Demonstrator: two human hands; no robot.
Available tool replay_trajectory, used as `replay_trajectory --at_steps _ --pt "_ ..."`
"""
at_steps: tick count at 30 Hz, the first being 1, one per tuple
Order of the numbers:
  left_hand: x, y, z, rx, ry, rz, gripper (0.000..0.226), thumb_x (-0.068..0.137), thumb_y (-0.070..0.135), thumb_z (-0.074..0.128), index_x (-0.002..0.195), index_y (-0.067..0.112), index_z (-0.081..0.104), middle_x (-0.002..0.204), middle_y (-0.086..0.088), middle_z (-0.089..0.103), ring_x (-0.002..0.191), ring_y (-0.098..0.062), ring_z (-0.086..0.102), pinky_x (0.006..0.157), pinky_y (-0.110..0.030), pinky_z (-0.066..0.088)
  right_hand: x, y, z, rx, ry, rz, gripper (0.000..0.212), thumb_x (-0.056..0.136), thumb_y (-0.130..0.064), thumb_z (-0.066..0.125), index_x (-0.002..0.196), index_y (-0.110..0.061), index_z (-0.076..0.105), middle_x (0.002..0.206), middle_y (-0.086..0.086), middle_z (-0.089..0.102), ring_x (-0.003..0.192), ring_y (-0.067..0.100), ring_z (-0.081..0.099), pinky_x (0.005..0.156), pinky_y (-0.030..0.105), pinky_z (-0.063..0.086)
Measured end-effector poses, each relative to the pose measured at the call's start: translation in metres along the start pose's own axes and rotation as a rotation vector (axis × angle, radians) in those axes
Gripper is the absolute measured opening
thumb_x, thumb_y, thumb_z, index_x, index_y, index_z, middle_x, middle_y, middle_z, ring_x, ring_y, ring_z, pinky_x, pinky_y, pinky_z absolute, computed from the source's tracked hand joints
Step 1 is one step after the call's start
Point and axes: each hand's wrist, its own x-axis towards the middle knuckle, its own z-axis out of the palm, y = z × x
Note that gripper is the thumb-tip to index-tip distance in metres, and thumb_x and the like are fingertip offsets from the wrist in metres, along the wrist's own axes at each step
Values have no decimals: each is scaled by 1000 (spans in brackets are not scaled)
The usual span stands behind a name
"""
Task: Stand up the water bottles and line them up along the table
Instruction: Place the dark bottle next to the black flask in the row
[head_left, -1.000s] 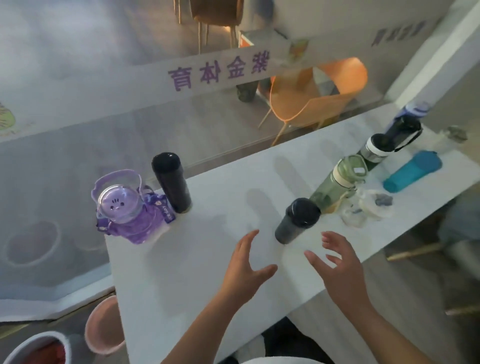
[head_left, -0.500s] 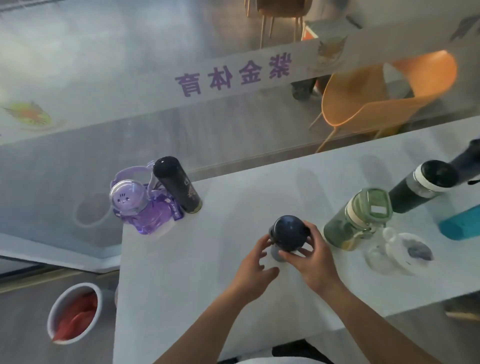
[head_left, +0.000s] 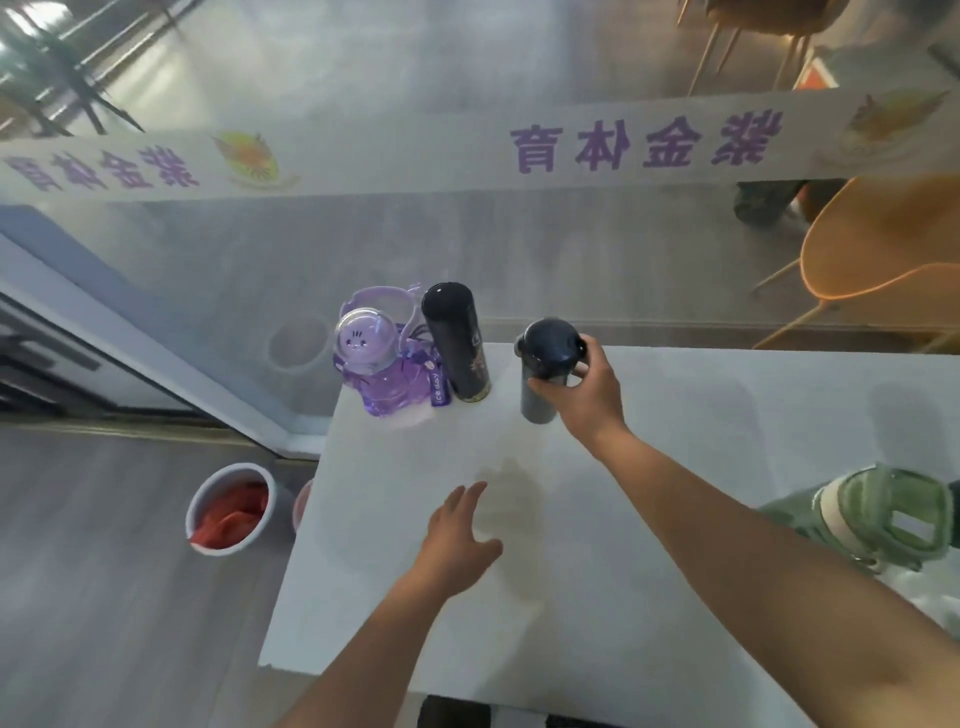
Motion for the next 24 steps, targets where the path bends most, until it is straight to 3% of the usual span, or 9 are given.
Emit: replay_trajectory --at_steps 7,11,24 --pt "-2 -31 7 199 -36 -48 81 88 34 59 154 38 14 165 2 2 151 -26 5 119 -40 23 33 4 23 -38 37 0 73 70 -23 85 132 -21 45 119 -7 56 111 18 56 93 35 50" --pt "0 -43 9 247 -57 -48 81 88 35 58 154 40 11 165 4 -4 151 -25 0 119 -43 23 36 7 33 -61 49 -12 72 70 -26 85 130 -23 45 118 -10 55 107 15 55 89 30 49" --pt "-4 -53 4 268 -117 -24 80 89 32 56 154 41 10 164 8 -7 151 -23 -4 119 -44 23 36 9 39 -46 65 14 68 70 -29 84 127 -29 45 119 -10 56 108 15 56 86 33 52"
